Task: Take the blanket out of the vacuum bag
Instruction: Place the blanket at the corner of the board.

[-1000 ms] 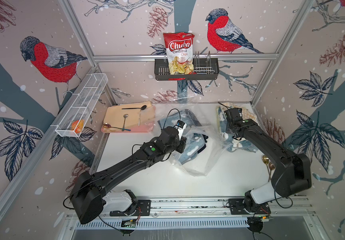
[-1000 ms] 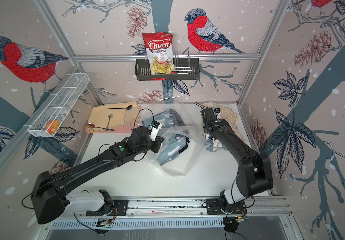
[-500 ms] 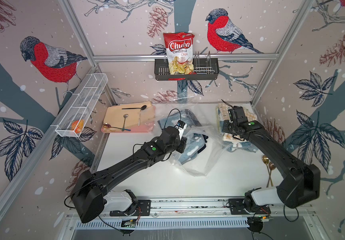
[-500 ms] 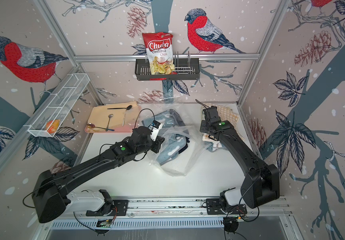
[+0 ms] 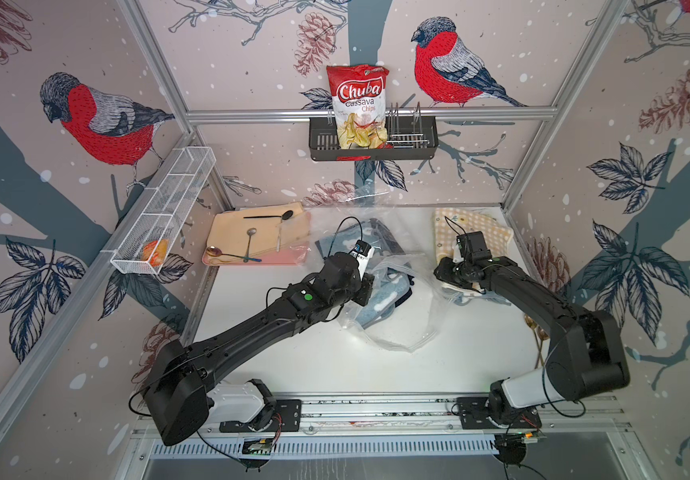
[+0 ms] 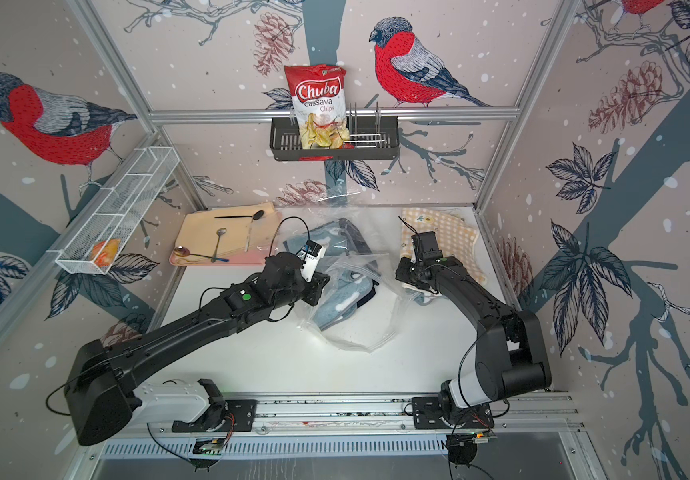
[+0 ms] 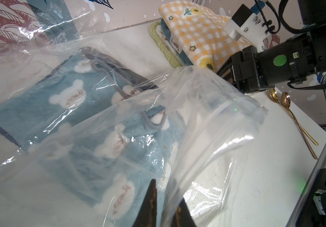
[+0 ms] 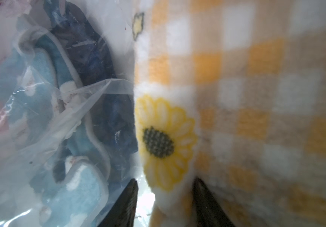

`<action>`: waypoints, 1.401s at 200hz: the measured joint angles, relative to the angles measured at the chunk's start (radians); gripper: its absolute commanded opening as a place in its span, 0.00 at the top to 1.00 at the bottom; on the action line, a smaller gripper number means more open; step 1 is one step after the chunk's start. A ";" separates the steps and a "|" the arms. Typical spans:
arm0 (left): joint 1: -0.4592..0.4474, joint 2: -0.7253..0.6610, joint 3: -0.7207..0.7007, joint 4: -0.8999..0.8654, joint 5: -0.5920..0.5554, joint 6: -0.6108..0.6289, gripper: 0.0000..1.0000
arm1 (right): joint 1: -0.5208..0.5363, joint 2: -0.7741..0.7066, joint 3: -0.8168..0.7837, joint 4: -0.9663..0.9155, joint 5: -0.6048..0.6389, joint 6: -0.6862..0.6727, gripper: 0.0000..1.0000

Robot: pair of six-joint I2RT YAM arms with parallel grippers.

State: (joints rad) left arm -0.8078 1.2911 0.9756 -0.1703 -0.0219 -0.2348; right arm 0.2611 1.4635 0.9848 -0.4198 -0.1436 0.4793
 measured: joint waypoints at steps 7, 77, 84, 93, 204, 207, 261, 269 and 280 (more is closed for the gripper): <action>0.000 -0.001 0.000 0.000 0.000 0.000 0.85 | -0.001 -0.018 0.008 -0.010 -0.003 0.004 0.45; 0.000 -0.003 0.000 0.000 0.000 0.000 0.84 | -0.105 -0.288 0.063 -0.035 0.008 0.076 0.42; 0.000 -0.004 0.000 0.000 0.000 0.000 0.84 | -0.132 -0.314 0.039 -0.032 0.009 0.079 0.43; 0.000 -0.006 0.000 0.000 0.000 0.000 0.84 | -0.168 -0.339 0.001 -0.027 0.012 0.100 0.43; 0.000 -0.005 0.000 0.000 0.003 0.000 0.84 | -0.480 -0.222 -0.355 0.158 -0.118 0.151 0.46; 0.000 -0.005 0.000 0.000 0.003 0.000 0.84 | -0.486 -0.208 -0.352 0.166 -0.120 0.152 0.46; 0.000 0.003 0.000 0.000 -0.004 0.000 0.84 | -0.509 -0.008 -0.256 0.285 -0.162 0.176 0.47; 0.000 0.003 0.000 0.000 -0.005 0.000 0.84 | -0.510 0.010 -0.243 0.299 -0.164 0.178 0.46; 0.000 0.003 0.000 0.000 -0.005 0.000 0.84 | -0.510 0.026 -0.227 0.307 -0.166 0.178 0.46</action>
State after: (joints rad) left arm -0.8074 1.2945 0.9752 -0.1699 -0.0269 -0.2348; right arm -0.2489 1.4899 0.7578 -0.1131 -0.3099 0.6571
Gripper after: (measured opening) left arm 0.157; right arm 0.534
